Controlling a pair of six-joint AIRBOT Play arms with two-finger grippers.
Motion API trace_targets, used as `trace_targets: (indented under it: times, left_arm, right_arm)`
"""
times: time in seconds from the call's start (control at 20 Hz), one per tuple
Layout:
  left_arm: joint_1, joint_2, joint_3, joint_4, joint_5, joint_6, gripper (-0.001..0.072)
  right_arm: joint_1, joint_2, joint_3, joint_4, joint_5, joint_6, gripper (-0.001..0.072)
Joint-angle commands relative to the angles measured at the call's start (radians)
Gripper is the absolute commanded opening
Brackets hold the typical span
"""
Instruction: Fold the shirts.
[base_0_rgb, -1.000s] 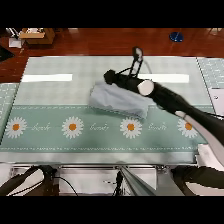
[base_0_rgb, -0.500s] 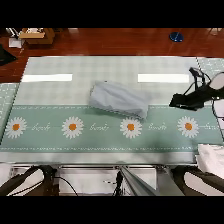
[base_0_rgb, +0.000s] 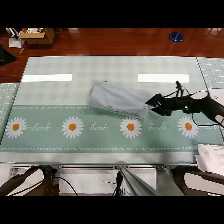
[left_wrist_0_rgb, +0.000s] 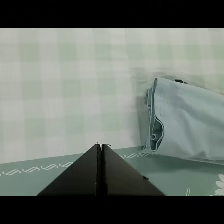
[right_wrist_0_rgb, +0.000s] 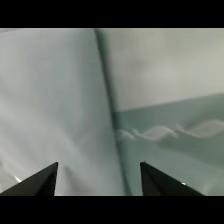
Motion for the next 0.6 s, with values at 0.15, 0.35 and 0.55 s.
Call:
trace_targets:
  times: [0.15, 0.35, 0.55]
  left_arm:
    - [0.0, 0.0, -0.001, 0.0, 0.0, 0.0, 0.0025]
    - [-0.009, -0.003, -0.003, 0.0, 0.002, 0.0, 0.0025]
    - [-0.048, -0.029, -0.051, -0.001, 0.021, 0.0, 0.0025]
  right_arm:
    - [0.122, -0.082, 0.027, 0.272, -0.048, -0.162, 0.0024]
    - [-0.005, 0.072, 0.196, 0.115, 0.227, -0.155, 0.0024]
    - [-0.141, 0.333, 0.435, -0.393, 0.399, 0.161, 0.0023]
